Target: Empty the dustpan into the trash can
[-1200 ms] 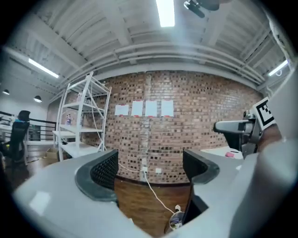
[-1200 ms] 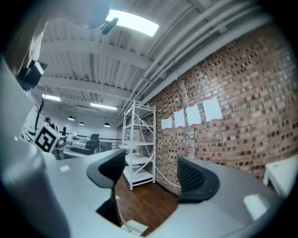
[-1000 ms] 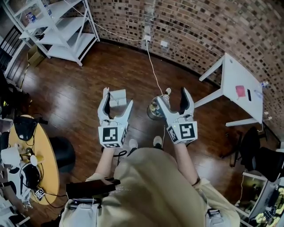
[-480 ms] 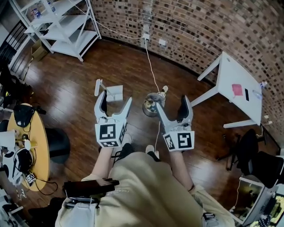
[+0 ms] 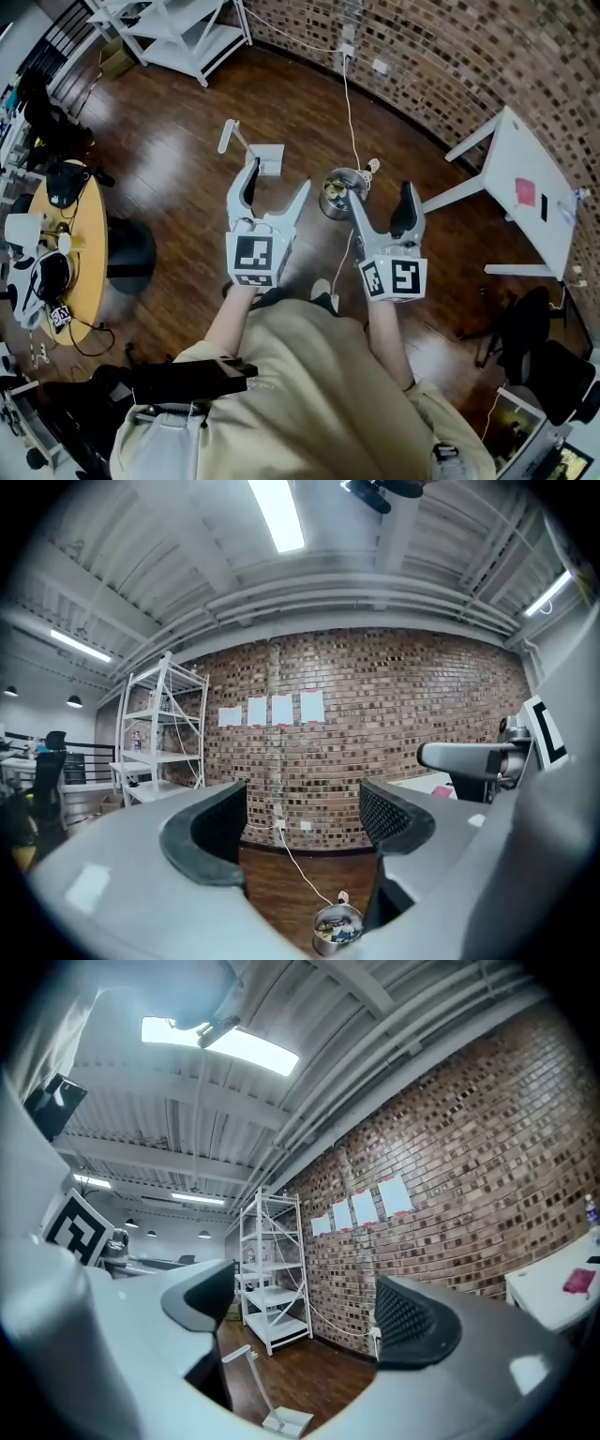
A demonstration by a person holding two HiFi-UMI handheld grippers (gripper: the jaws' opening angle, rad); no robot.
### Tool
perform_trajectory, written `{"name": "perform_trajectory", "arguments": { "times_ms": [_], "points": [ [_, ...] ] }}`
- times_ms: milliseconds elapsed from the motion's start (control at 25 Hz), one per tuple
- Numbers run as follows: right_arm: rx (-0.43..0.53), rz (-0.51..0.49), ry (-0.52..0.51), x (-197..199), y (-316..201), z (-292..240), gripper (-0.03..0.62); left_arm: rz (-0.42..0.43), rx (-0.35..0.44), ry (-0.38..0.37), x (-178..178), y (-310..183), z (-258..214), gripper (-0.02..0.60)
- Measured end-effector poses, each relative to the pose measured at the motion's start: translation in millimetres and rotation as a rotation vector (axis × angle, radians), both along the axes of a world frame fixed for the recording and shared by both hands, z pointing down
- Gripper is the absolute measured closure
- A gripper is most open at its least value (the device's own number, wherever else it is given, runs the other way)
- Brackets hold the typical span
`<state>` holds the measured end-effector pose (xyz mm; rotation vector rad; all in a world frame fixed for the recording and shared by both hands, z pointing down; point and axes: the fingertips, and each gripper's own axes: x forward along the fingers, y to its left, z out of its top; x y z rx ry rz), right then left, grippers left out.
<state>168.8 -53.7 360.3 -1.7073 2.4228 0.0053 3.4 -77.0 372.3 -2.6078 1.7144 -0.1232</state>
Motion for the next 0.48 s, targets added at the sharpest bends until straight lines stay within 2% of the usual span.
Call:
{"name": "perform_trajectory", "arguments": {
  "times_ms": [160, 280, 480],
  "points": [
    [-0.019, 0.022, 0.023, -8, 3, 3, 0.141, 0.021, -0.005, 0.002, -10, 4, 2, 0.213],
    [-0.013, 0.024, 0.039, -18, 2, 1, 0.141, 0.021, 0.019, 0.005, -22, 5, -4, 0.226],
    [-0.009, 0.018, 0.043, -34, -12, -1, 0.141, -0.002, 0.042, 0.036, -46, -5, -4, 0.256]
  ]
}}
